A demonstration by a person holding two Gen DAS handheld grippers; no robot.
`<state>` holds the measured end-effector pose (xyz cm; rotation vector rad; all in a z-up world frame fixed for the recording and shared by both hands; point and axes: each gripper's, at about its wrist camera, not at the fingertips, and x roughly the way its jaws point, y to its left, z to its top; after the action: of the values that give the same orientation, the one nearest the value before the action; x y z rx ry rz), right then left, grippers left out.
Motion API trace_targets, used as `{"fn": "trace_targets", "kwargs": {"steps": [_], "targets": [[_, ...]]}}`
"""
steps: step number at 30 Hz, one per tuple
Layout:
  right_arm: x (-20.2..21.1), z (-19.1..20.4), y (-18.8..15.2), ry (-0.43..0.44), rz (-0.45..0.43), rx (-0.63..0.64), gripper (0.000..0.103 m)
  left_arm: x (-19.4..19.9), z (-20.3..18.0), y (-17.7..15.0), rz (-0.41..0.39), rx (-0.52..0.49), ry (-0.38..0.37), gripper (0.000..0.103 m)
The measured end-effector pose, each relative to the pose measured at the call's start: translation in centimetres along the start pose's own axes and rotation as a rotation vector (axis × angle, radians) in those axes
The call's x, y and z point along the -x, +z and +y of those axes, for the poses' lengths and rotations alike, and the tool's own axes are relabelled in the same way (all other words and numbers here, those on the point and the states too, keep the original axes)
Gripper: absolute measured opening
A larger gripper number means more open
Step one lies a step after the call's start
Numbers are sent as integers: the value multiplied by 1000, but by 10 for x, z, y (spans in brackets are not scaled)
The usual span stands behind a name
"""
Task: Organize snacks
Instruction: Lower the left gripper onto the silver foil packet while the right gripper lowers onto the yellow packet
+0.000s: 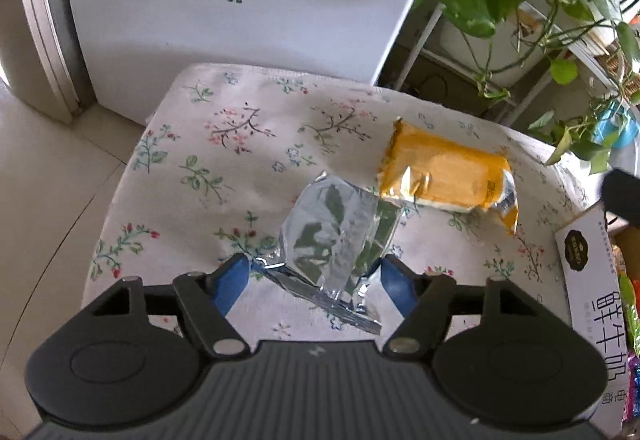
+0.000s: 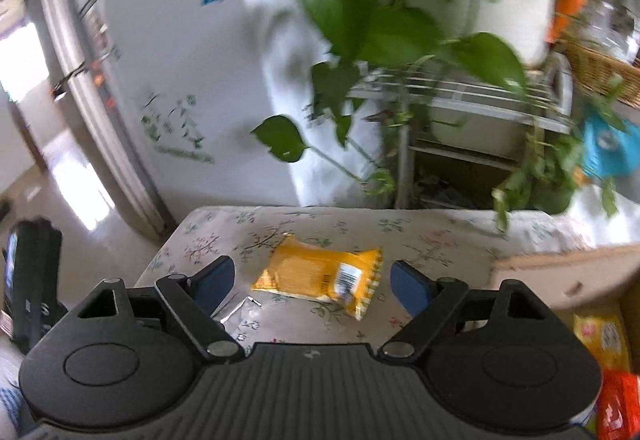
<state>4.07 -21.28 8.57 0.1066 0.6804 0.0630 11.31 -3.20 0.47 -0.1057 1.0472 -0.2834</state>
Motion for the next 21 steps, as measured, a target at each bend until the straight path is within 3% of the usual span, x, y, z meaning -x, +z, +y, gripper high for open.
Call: {"fn": "trace_targets", "kwargs": {"steps": [3,7,13,21], "targets": [[-22,3,4,18,17,58,87,2,-5,3,-9,-60,-25,73],[-48,0,10,27,35,54,82,1,-18,8,-36,-228,-16,75],[-78,2,12,57,41,70,81,-6,-11,14,-45,-251,-21,75],[-108,-6,6,56,84,59,82,-4,-8,19,-98,-386,-72,76]]}}
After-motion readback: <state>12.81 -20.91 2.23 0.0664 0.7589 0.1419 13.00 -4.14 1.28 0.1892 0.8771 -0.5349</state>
